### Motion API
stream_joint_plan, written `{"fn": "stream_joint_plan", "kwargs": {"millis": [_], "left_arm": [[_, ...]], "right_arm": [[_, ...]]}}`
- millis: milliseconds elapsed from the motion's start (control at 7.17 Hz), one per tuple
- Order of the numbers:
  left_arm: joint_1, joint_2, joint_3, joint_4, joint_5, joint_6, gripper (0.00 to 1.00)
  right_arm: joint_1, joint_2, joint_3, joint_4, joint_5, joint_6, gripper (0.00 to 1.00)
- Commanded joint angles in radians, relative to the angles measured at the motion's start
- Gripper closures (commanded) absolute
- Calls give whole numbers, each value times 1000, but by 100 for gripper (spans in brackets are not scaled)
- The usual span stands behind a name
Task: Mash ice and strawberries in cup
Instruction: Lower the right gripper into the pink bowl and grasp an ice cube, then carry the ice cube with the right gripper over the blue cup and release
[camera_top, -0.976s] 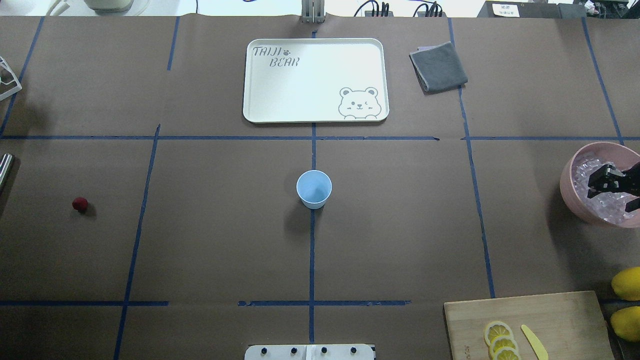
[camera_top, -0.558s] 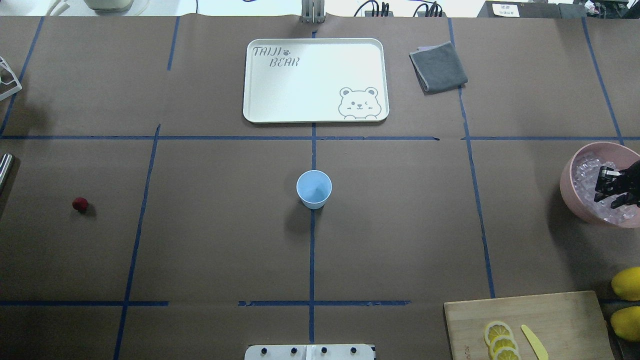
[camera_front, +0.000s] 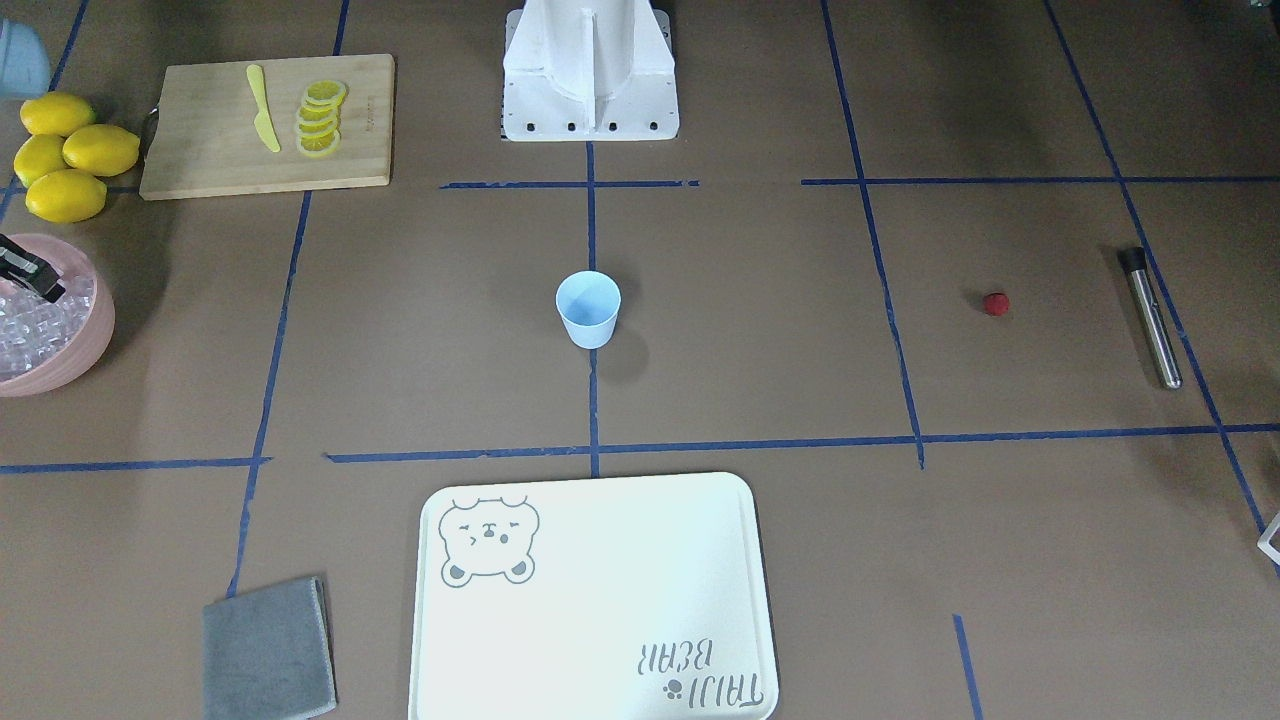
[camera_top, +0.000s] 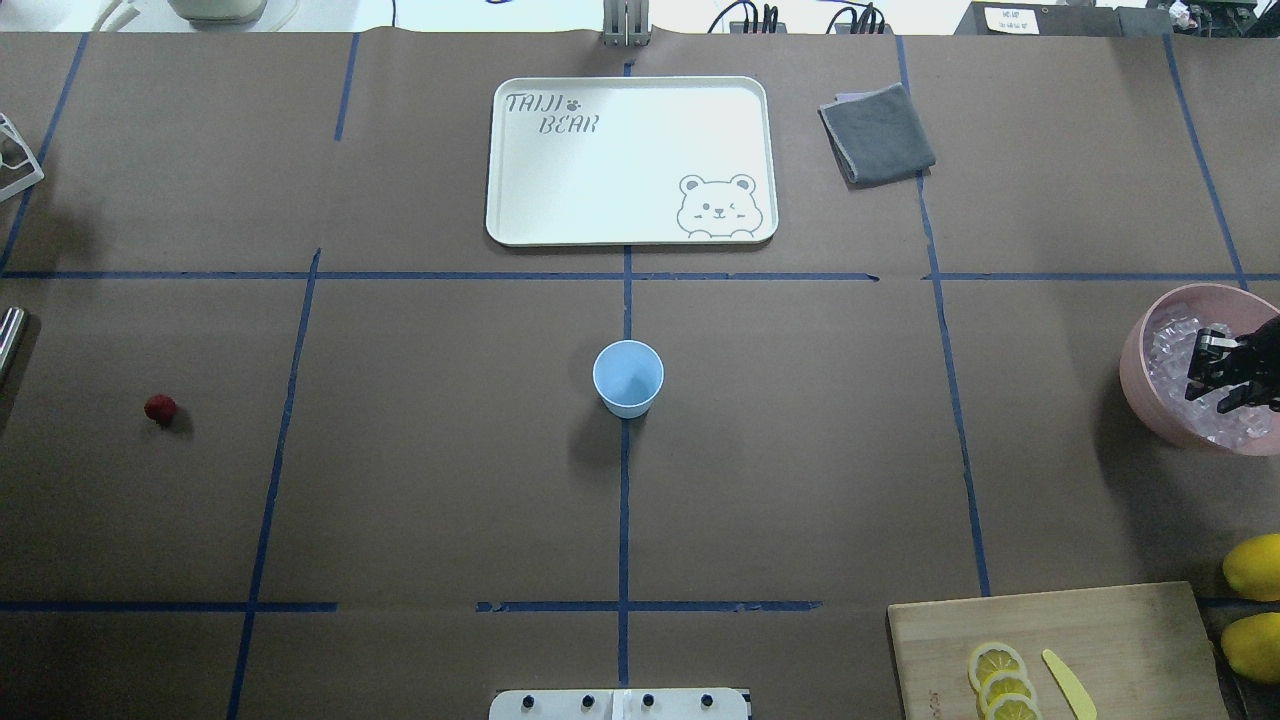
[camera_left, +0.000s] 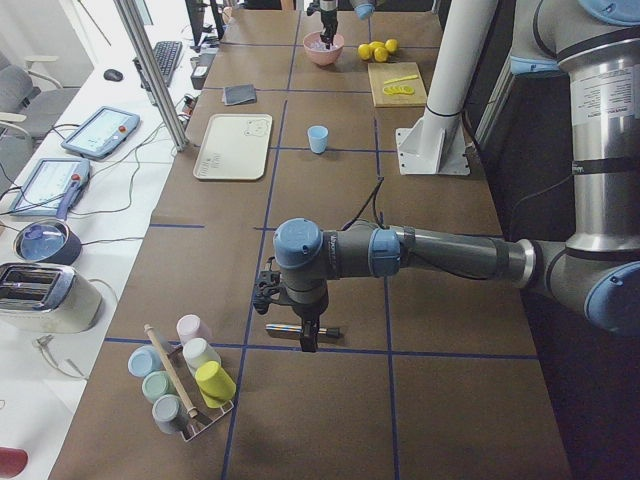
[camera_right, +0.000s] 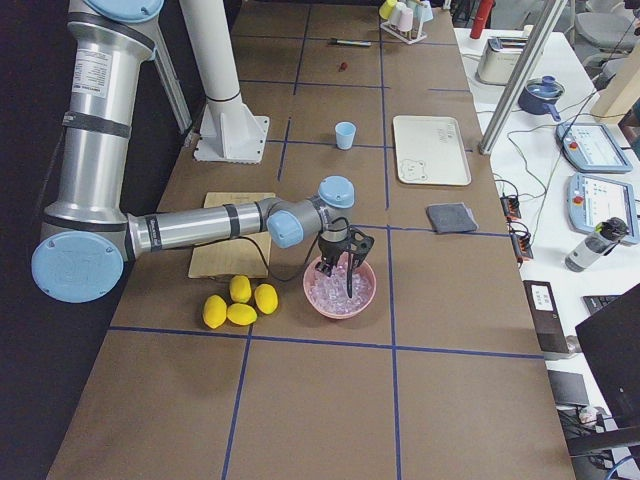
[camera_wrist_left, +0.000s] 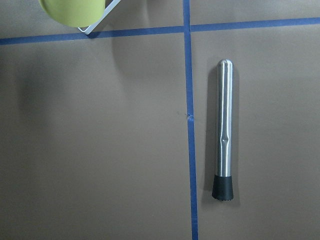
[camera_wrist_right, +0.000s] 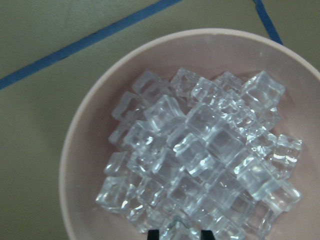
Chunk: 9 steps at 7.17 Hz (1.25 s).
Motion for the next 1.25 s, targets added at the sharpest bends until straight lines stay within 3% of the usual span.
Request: {"fn": "stream_joint_plan", "kwargs": {"millis": [0, 279, 697, 836, 1115], "left_arm": [[0, 0, -1, 0, -1, 0, 0], [0, 0, -5, 0, -2, 2, 0], [0, -2, -8, -2, -6, 6, 0], [0, 0, -17, 0, -4, 6, 0], [0, 0, -31, 0, -4, 6, 0]], "right_arm": [[21, 1, 139, -10, 4, 2, 100], [-16, 75, 204, -11, 62, 66, 100], [-250, 319, 194, -14, 53, 344, 100], [-320, 428, 153, -14, 11, 450, 100], [-422, 678, -20, -36, -113, 640, 100]]}}
